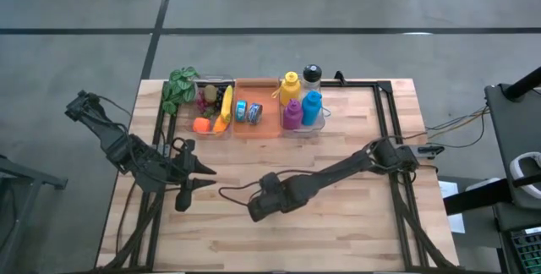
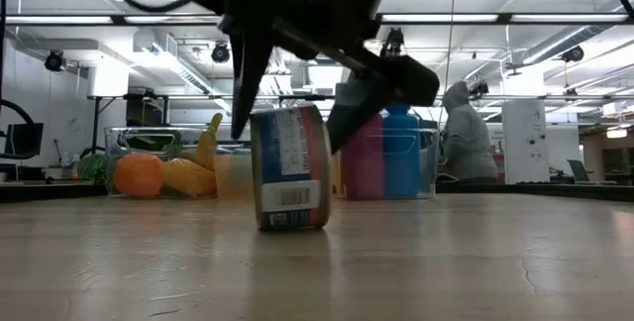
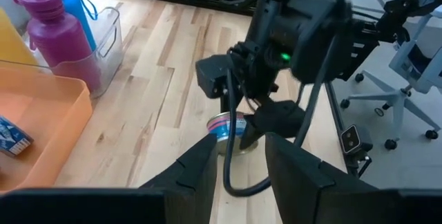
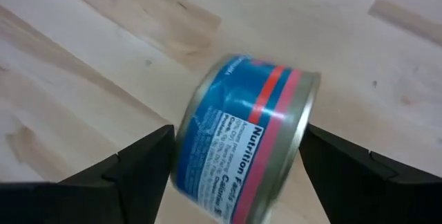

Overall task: Pick & Place Food Item
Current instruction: Put the blue and pink tuna can into the orange bin

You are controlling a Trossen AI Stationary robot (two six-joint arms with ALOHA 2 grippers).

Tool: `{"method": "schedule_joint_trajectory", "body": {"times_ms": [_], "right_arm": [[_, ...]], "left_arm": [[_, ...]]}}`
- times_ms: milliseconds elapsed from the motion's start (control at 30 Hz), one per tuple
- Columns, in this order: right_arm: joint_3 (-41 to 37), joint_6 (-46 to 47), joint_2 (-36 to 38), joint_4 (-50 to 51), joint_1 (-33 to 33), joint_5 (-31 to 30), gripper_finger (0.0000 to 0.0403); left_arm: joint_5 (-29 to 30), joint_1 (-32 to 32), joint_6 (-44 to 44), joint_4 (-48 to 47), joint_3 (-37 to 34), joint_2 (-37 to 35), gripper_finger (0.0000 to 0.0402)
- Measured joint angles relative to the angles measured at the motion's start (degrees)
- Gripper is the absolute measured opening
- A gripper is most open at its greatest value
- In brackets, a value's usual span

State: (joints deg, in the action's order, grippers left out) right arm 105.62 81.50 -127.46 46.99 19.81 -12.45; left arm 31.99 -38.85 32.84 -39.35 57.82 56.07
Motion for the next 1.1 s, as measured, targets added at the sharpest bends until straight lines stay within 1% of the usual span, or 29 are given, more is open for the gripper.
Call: {"method": "schedule_joint_trajectory", "body": {"times_ms": [233, 433, 600, 733, 967, 1100], "right_arm": [[0.0, 0.4, -0.8, 0.8, 0.0, 0.8, 0.0300], [0.4, -3.7, -0.7, 0.6, 0.0, 0.9, 0.0309], [0.2, -3.9, -0.7, 0.7, -0.1, 0.9, 0.0306], [0.2, -3.1, -0.7, 0.7, -0.2, 0.8, 0.0279], [0.1, -2.7, -0.8, 0.5, -0.6, 0.5, 0.0185], [0.0, -2.6, -0.8, 0.7, -0.5, 0.6, 0.0181]], "left_arm": [[0.0, 0.3, 0.0, 0.0, 0.0, 0.0, 0.0130], [0.0, 0.3, 0.0, 0.0, 0.0, 0.0, 0.0129], [0.0, 0.4, 0.0, -0.2, 0.0, 0.0, 0.0127], [0.0, 0.4, 0.0, -0.4, 0.0, 0.0, 0.0129], [0.0, 0.4, 0.0, -0.4, 0.0, 0.0, 0.0130], [0.0, 0.4, 0.0, -0.6, 0.0, 0.0, 0.0127]]}}
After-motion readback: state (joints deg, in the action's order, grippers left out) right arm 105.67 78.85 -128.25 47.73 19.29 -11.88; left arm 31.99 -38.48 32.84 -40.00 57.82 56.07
